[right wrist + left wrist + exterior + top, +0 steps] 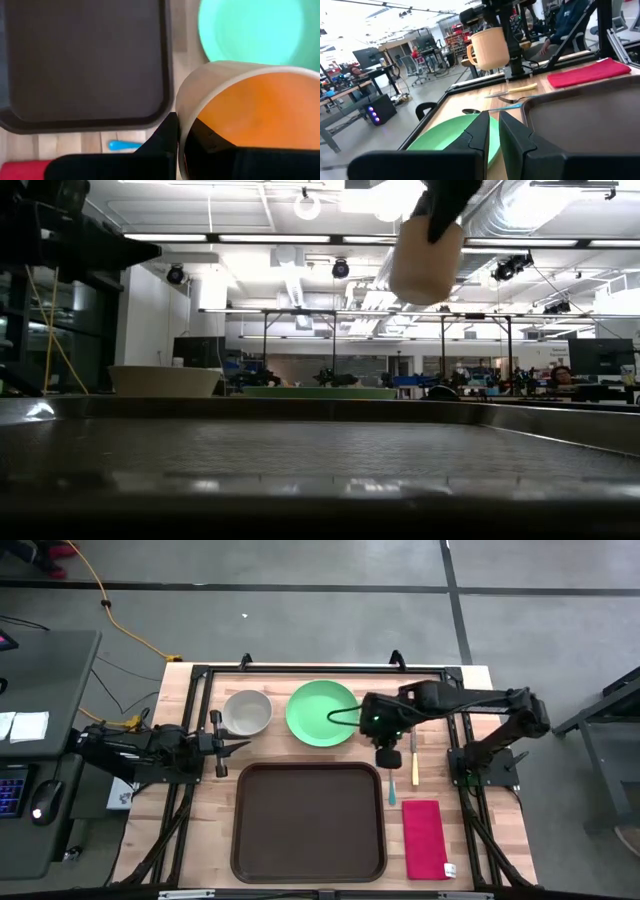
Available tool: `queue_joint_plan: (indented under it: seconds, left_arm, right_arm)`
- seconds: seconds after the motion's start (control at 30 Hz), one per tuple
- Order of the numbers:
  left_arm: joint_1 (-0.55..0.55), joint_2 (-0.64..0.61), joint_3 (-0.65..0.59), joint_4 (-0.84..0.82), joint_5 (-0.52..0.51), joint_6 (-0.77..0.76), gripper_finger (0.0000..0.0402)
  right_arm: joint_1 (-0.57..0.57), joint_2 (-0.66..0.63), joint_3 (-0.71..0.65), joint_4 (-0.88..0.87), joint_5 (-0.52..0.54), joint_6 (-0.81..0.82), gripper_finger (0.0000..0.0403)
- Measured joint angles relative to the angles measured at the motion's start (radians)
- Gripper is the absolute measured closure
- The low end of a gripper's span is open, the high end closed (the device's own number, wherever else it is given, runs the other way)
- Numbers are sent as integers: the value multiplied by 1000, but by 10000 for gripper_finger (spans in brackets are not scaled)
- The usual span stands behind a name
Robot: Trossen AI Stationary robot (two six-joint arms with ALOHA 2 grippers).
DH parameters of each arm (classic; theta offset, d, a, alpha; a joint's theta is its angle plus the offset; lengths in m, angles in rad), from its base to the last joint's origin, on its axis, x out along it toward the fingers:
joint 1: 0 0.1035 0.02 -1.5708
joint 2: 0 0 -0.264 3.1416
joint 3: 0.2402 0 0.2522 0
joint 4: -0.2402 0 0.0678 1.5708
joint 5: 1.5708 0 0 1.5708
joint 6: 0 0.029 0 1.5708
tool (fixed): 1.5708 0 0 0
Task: Set up tray
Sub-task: Put the orange cup on the brown serving tray
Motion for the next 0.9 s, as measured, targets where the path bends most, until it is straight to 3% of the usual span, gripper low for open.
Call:
queue_joint_plan:
  seconds: [0.57, 0.9]
  left_arm:
    - [0, 0, 30, 18, 88, -77, 328]
    - [0, 0, 30, 23, 103, -186, 328]
  right_arm:
    - [69, 391, 529, -159, -70, -77, 403]
    - [95, 486, 665, -195, -69, -53, 403]
